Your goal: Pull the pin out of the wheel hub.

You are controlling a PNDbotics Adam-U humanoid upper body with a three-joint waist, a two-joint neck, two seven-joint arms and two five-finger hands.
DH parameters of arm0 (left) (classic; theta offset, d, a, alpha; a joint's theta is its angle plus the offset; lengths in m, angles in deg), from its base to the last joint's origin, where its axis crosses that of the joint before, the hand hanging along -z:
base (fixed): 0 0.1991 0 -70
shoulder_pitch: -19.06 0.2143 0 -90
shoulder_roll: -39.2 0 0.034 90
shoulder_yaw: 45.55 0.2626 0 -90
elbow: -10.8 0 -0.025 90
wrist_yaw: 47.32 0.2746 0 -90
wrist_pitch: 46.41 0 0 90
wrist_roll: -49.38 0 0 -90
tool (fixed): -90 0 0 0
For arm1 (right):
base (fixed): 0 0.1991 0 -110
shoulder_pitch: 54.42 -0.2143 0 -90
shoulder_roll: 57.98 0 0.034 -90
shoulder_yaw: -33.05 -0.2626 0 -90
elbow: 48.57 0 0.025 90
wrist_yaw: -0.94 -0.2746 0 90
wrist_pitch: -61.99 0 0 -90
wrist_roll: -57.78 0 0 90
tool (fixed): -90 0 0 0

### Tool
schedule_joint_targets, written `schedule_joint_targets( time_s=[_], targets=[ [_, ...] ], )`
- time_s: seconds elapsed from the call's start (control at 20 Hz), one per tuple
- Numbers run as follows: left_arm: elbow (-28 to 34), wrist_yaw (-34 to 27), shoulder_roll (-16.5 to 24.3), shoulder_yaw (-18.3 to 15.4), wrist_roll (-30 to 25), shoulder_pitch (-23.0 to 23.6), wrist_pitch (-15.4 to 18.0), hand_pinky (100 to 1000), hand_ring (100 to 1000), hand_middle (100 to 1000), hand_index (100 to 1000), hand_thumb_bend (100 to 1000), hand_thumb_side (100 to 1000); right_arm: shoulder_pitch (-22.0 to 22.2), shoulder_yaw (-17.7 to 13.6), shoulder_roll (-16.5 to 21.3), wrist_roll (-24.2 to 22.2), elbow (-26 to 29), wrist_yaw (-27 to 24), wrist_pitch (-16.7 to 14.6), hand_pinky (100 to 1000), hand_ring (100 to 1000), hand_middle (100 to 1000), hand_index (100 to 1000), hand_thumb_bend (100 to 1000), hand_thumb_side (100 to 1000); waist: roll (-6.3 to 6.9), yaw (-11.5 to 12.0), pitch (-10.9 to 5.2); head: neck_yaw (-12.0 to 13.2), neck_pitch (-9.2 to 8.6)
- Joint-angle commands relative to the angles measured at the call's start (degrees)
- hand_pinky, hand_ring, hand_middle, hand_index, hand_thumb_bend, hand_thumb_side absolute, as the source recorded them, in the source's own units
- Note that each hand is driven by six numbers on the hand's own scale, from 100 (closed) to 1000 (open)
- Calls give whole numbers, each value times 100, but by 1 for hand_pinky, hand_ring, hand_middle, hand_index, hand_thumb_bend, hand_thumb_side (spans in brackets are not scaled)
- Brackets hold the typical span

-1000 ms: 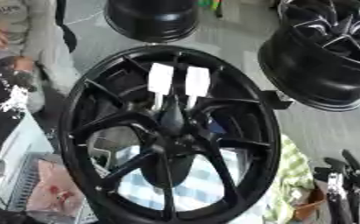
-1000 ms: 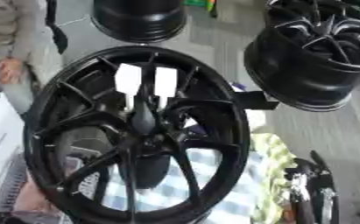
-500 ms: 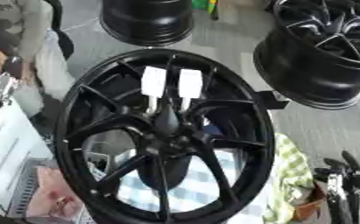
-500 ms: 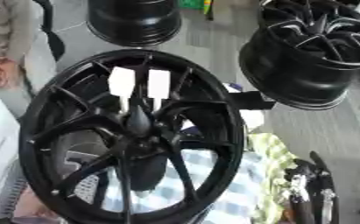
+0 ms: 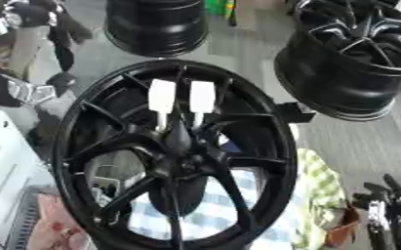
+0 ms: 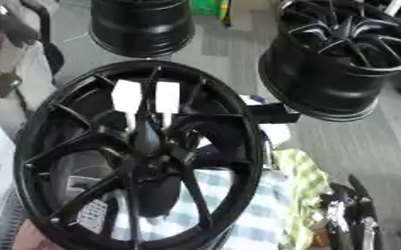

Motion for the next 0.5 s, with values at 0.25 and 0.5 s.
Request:
schedule_joint_targets(
  time_s=[0.25, 0.5],
  targets=[
    [-507, 437, -678, 790, -1203, -1303, -347, 791, 653, 670, 860, 222, 463, 0, 47, 141, -70, 31, -24, -3, 575, 596, 661, 895, 100, 621, 51, -35, -117, 22, -5],
    [-1332, 1177, -1291, 1136, -1529, -1941, -463, 783, 648, 666, 860, 258, 487, 8, 78, 134, -105, 24, -55, -2, 574, 595, 662, 895, 100, 622, 25, -110, -130, 63, 13]
  ],
)
